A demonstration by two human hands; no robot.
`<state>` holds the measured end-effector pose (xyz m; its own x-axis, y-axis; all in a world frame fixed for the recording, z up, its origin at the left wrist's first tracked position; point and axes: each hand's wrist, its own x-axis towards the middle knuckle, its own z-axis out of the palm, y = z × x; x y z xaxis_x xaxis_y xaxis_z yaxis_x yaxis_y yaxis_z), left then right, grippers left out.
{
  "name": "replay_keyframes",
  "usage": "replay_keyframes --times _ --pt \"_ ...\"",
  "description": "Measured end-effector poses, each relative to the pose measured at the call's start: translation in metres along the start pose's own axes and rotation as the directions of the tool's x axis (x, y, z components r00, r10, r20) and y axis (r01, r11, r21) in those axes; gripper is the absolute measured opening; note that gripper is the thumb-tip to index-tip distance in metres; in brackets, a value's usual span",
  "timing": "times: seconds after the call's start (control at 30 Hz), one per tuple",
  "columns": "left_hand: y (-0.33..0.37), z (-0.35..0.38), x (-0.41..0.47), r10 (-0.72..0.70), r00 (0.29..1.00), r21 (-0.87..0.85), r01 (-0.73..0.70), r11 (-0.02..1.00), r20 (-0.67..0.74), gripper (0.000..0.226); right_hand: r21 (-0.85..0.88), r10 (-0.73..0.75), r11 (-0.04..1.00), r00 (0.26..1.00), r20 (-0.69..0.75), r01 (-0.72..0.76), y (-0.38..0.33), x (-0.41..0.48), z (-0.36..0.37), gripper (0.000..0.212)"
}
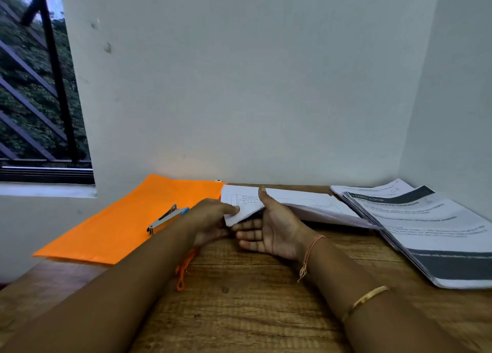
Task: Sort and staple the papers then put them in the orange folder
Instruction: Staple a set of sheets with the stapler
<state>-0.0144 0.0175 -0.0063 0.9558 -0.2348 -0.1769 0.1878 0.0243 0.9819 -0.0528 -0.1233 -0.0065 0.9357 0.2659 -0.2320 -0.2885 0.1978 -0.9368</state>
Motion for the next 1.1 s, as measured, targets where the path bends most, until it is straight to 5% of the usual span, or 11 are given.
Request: replay_keyframes --times 0.07,0.1,0.2,0.27,0.33,0.43,0.53,0.67,0.8,0.93,1.1 --pt "-0.003 0.000 0.004 -0.022 0.999 -0.108 0.018 0.994 -0.042 0.010 -0.319 -0.094 0.945 0.994 -0.048 0.074 -0.001 -0.006 0.004 0.068" --pt "-0.003 -0.001 0.005 -0.028 0.998 -0.158 0.020 0.987 -0.051 0.006 -0.560 -0.208 0.817 0.976 -0.065 0.137 -0.002 -0.010 0.007 0.063" --pt "0.000 -0.005 0.005 -0.029 0.996 -0.271 0.004 0.962 -0.086 0.008 -0.970 -0.613 0.072 0.778 0.139 0.231 -0.010 -0.020 0.012 0.051" --pt "0.001 -0.008 0.005 -0.042 0.990 -0.266 0.005 0.964 -0.133 0.006 -0.973 -0.686 -0.087 0.695 0.214 0.213 -0.020 -0.025 0.011 0.040" --pt "0.001 -0.010 0.005 -0.033 0.976 -0.138 0.003 0.990 -0.213 0.004 -0.980 -0.577 -0.086 0.793 0.195 0.178 -0.025 -0.025 0.001 0.053" --pt "0.002 -0.009 0.003 0.062 0.959 0.038 -0.054 0.998 -0.275 0.013 -0.990 -0.225 -0.110 0.972 -0.062 -0.089 -0.024 -0.027 -0.020 0.083" --pt "0.001 -0.008 0.004 0.131 0.945 0.075 -0.114 0.991 -0.299 0.011 -0.935 -0.017 -0.207 0.957 -0.291 -0.288 -0.027 -0.033 -0.031 0.064" --pt "0.003 -0.009 0.001 0.114 0.939 -0.053 -0.138 0.989 -0.325 0.010 -0.882 -0.168 -0.316 0.935 -0.312 -0.351 -0.032 -0.041 -0.029 0.037" --pt "0.005 0.000 -0.007 0.016 0.997 -0.118 -0.024 0.993 -0.069 0.024 -0.873 -0.397 -0.359 0.900 -0.178 -0.331 -0.027 -0.042 -0.015 0.032" --pt "-0.006 0.015 -0.006 0.003 0.997 0.022 -0.005 1.000 0.074 0.031 -0.955 -0.491 -0.244 0.871 -0.026 -0.167 -0.011 -0.029 0.011 0.028" --pt "-0.012 0.014 0.002 0.076 0.994 0.150 -0.064 0.987 -0.073 0.025 -0.985 -0.471 0.148 0.882 0.012 0.092 -0.003 -0.016 0.019 0.026"
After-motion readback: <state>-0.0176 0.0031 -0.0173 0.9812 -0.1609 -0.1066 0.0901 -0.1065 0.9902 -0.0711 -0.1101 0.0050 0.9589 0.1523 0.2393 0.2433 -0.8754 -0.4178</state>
